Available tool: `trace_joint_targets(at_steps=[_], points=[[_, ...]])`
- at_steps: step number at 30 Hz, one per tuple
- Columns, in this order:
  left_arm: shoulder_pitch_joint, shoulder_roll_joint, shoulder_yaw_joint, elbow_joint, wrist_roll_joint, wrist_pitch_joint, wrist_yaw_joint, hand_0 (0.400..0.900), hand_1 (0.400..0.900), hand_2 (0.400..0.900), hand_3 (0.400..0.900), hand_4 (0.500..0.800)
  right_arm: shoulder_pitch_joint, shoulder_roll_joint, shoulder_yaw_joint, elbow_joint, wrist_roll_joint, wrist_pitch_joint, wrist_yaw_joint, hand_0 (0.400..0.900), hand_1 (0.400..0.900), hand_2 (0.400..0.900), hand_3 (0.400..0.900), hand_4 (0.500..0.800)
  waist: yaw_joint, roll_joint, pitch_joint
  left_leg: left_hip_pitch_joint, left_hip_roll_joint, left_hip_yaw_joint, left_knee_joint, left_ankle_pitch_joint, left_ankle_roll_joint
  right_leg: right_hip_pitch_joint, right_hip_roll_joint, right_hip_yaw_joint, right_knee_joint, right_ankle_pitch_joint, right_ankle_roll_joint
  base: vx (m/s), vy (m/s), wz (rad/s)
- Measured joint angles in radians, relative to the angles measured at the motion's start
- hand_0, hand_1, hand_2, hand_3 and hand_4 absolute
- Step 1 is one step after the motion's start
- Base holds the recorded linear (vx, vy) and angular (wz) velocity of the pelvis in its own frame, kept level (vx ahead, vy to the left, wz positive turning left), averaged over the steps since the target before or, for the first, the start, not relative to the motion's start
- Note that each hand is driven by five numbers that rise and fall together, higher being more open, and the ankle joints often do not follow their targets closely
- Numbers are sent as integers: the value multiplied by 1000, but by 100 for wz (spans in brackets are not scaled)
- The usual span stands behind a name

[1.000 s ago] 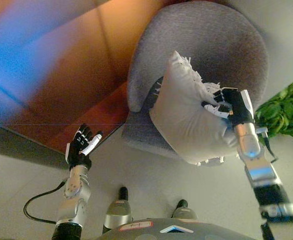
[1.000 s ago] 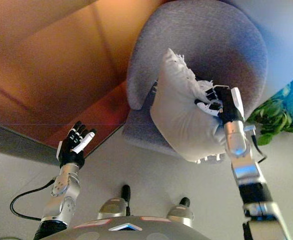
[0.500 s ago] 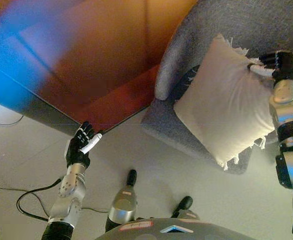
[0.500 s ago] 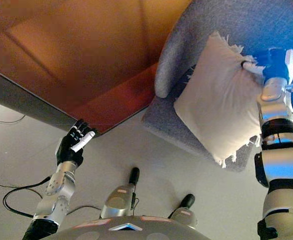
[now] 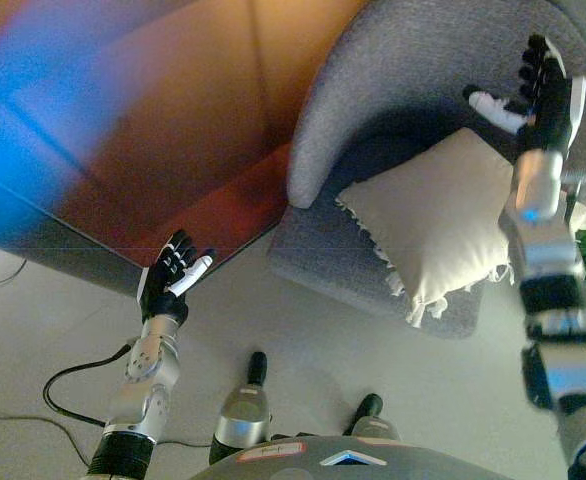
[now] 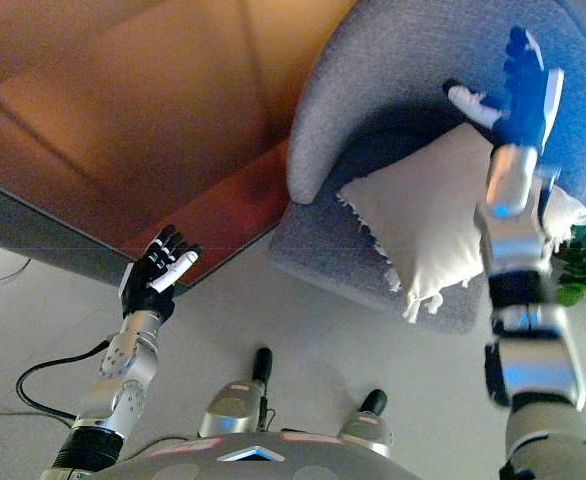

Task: Pick up the pillow and put it on the sofa.

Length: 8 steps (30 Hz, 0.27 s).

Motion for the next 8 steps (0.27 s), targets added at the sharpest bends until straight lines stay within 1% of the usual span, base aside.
trace_joint_targets(at_steps=[1, 3, 5, 6, 7, 8], points=[[1, -5, 1, 0, 1, 3, -2, 900, 900, 900, 900, 800, 66, 30, -25, -51, 1, -1, 4, 900, 900, 900, 900, 800, -19, 0, 0, 8, 2, 8, 0, -1, -1, 0, 1, 10, 1, 0, 0, -8, -17, -16], [10, -32, 23, 0, 9, 8, -4, 900, 900, 900, 900, 800, 191, 90, -42, -150, 0, -1, 36, 900, 900, 900, 900, 800, -48, 2, -1, 19, 4, 22, -1, -3, -2, 2, 2, 28, 1, 0, 0, -15, -15, -19], [6, -48, 28, -1, 13, 17, -13, 900, 900, 900, 900, 800, 287, 123, -57, -187, 0, 0, 70, 900, 900, 900, 900, 800, -84, 5, -3, 31, 9, 41, -1, -4, -3, 0, 4, 47, 1, 3, -3, -37, -22, -28], [11, -58, 35, -1, 27, 18, -17, 900, 900, 900, 900, 800, 339, 159, -83, -230, 0, -1, 87, 900, 900, 900, 900, 800, -84, 7, -6, 36, 10, 44, -1, -7, -4, 4, 6, 50, 1, 3, -3, -25, -18, -15], [12, -66, 37, 0, 36, 23, -18, 900, 900, 900, 900, 800, 388, 177, -90, -250, -1, -2, 104, 900, 900, 900, 900, 800, -105, 7, -8, 42, 13, 56, -1, -9, -5, -1, 7, 61, 2, 4, -4, -37, -23, -23], [20, -75, 41, -1, 41, 24, -23, 900, 900, 900, 900, 800, 440, 201, -98, -279, -1, -4, 130, 900, 900, 900, 900, 800, -107, 13, -12, 45, 13, 60, -1, -10, -5, 2, 9, 69, 1, 4, -5, -10, -6, -10]])
